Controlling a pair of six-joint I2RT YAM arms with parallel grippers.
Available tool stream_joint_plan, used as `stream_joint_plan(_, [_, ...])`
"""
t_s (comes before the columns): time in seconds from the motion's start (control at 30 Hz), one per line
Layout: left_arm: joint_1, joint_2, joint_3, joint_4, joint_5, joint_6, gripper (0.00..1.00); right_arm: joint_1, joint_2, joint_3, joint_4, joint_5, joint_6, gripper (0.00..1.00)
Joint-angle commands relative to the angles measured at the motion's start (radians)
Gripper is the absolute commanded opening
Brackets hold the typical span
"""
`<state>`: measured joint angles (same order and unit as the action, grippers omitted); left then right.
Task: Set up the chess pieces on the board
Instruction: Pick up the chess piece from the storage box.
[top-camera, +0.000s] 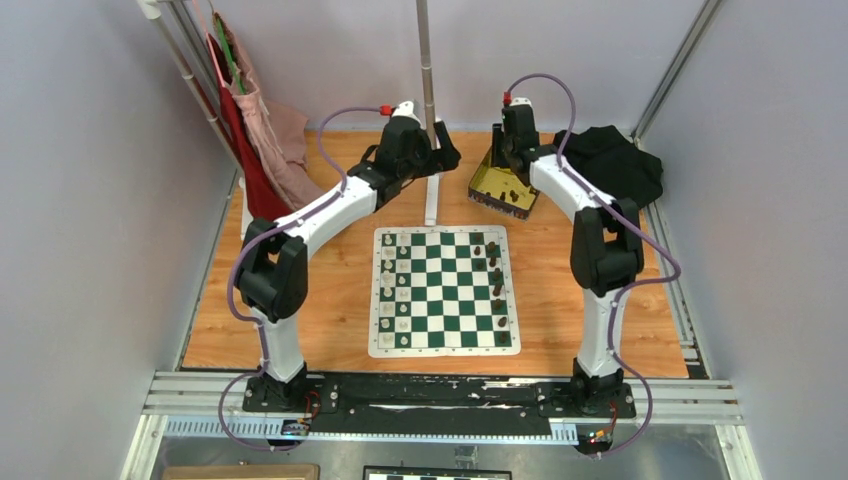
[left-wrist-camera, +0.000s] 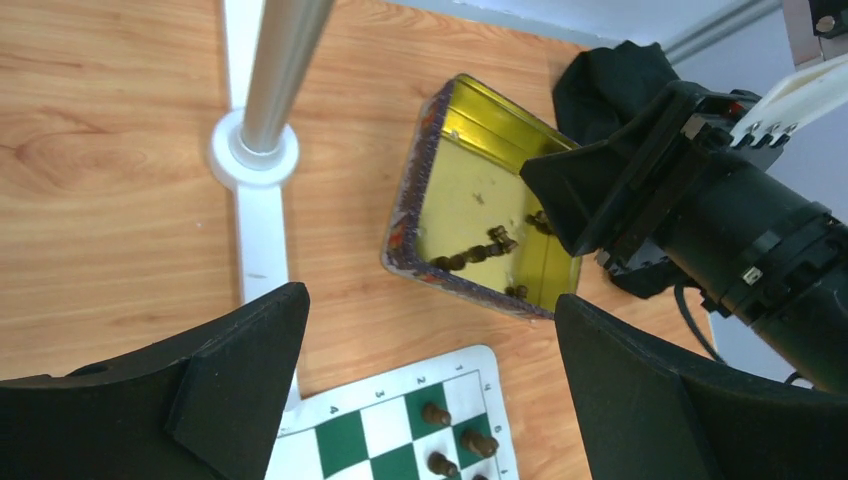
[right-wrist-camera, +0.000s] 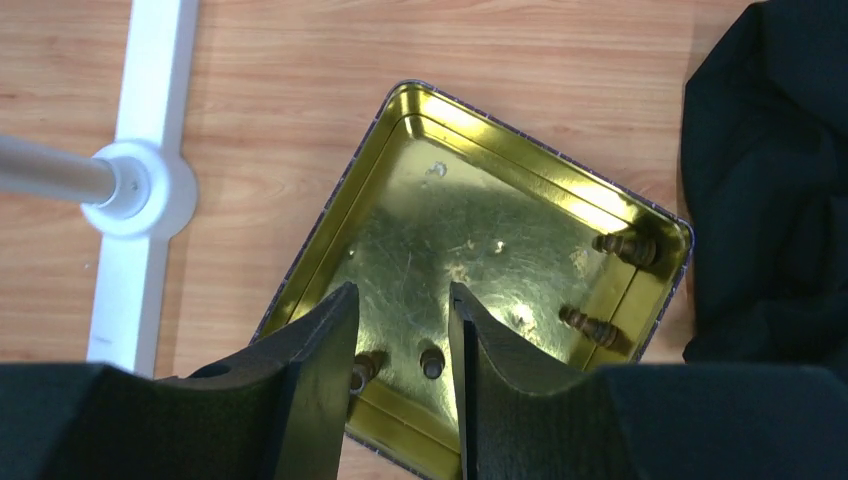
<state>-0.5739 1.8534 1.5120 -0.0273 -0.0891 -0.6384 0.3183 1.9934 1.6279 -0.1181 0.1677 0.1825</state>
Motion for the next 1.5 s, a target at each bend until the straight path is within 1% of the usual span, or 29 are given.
stream_joint_plan(0.0, [0.035, 0.040, 0.076, -0.141, 0.073, -0.010, 1.00, -0.031, 0.103, 0.212, -0.238, -0.047, -0.005, 0.43])
stream_joint_plan(0.2, [0.055, 0.029, 0.008, -0.170, 0.076, -0.027, 1.00, -0.069, 0.208, 0.387, -0.424, -0.099, 0.006, 0.44])
stream_joint_plan(0.27, [0.055, 0.030, -0.001, -0.174, 0.079, -0.031, 1.00, -0.073, 0.227, 0.408, -0.468, -0.109, -0.002, 0.44])
stream_joint_plan(0.33, [0.055, 0.033, 0.006, -0.178, 0.083, -0.032, 1.00, -0.076, 0.225, 0.391, -0.492, -0.120, -0.008, 0.44])
stream_joint_plan(0.47, [0.055, 0.032, 0.033, -0.195, 0.083, -0.022, 1.00, -0.079, 0.169, 0.254, -0.453, -0.151, 0.008, 0.43])
stream_joint_plan(0.53, [0.055, 0.026, 0.029, -0.195, 0.083, -0.023, 1.00, -0.079, 0.157, 0.225, -0.448, -0.152, 0.014, 0.43])
stream_joint_plan(0.57, [0.055, 0.023, 0.023, -0.192, 0.083, -0.026, 1.00, -0.079, 0.155, 0.215, -0.446, -0.177, 0.015, 0.43])
stream_joint_plan(0.77, [0.056, 0.017, 0.000, -0.175, 0.115, -0.033, 1.00, -0.078, 0.168, 0.197, -0.447, -0.214, 0.028, 0.41])
stream_joint_plan(0.93, [0.055, 0.009, -0.011, -0.168, 0.120, -0.030, 1.00, -0.078, 0.197, 0.212, -0.447, -0.206, 0.032, 0.38])
stream_joint_plan(1.33, [0.068, -0.015, -0.036, -0.160, 0.138, -0.007, 1.00, -0.077, 0.237, 0.205, -0.446, -0.204, 0.045, 0.37])
stream_joint_plan(1.47, [0.074, -0.022, -0.046, -0.156, 0.146, -0.002, 1.00, -0.078, 0.250, 0.207, -0.443, -0.199, 0.049, 0.35])
